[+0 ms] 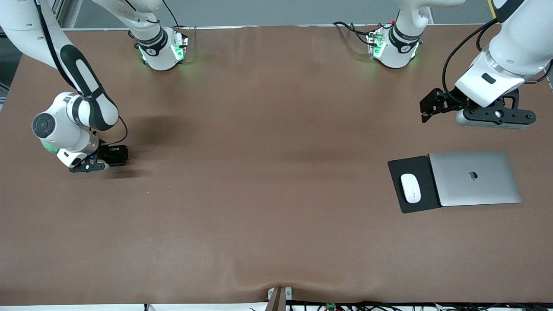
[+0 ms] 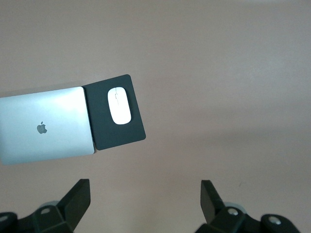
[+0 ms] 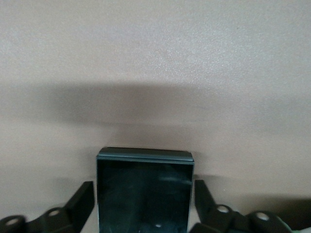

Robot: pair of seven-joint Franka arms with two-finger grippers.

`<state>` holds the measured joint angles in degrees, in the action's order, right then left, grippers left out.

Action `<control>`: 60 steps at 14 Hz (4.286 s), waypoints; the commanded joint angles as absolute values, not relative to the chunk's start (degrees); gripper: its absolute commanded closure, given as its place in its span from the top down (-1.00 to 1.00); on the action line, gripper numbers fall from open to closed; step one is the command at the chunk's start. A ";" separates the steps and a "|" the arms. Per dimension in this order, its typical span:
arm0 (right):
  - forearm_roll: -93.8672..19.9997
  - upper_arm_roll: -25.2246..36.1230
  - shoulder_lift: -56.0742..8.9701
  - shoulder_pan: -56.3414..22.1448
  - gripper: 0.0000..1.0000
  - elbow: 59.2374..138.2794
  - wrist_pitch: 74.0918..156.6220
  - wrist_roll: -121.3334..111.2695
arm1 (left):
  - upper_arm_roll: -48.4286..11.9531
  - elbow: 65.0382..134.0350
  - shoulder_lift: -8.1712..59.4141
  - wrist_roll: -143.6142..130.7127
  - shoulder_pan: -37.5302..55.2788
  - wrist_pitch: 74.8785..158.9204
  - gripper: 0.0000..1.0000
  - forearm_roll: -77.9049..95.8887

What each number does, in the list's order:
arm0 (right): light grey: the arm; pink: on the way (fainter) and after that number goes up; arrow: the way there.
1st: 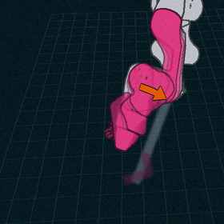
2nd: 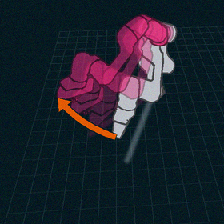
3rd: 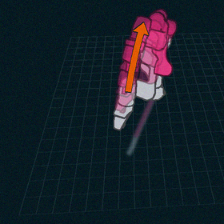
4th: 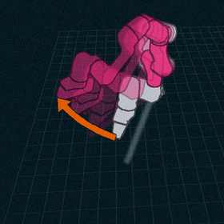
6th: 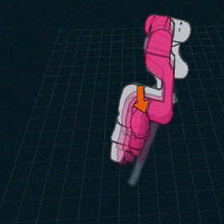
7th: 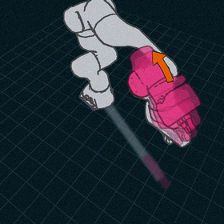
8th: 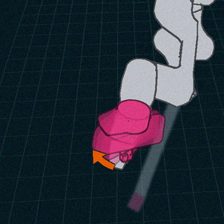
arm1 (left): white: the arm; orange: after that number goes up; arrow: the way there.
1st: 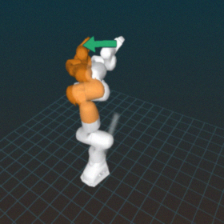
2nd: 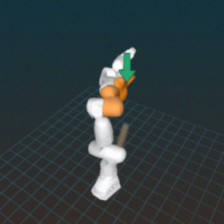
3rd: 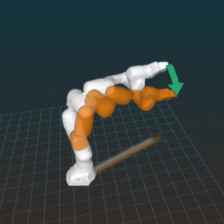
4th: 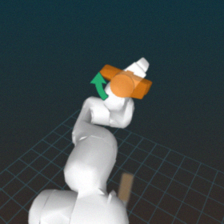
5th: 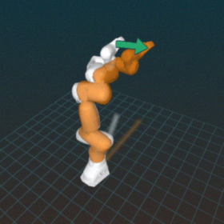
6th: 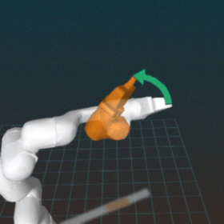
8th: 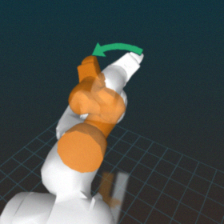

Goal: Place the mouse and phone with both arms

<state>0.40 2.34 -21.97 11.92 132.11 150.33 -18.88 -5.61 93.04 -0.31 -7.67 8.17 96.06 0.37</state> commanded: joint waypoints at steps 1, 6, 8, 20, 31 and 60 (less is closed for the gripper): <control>1.23 1.58 -21.45 13.36 1.00 132.71 150.91 -19.78 | -5.54 92.64 -0.35 -6.42 8.09 96.15 1.00 -0.18; 1.23 1.41 -18.73 12.75 1.00 132.10 147.58 -18.81 | -5.54 92.81 -0.35 -6.42 8.09 94.22 1.00 -0.18; 1.23 1.32 -15.92 11.70 1.00 130.96 145.65 -17.41 | -5.54 92.72 -0.35 -6.33 8.09 94.22 1.00 -0.18; 3.87 1.14 -11.08 1.69 1.00 111.01 116.64 0.95 | -5.71 92.64 -0.18 -6.15 8.17 94.31 1.00 -0.70; 2.81 0.97 -8.27 -2.29 1.00 92.03 97.92 8.96 | -5.71 92.46 0.18 -6.15 8.09 94.66 1.00 -0.70; 0.00 1.06 2.73 3.69 1.00 89.76 90.27 0.00 | -5.54 92.72 0.09 -5.89 6.94 95.45 1.00 0.00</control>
<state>-0.14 1.51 2.72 4.02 92.90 92.20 -1.89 -5.51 93.12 0.05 -7.54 7.13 95.33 0.37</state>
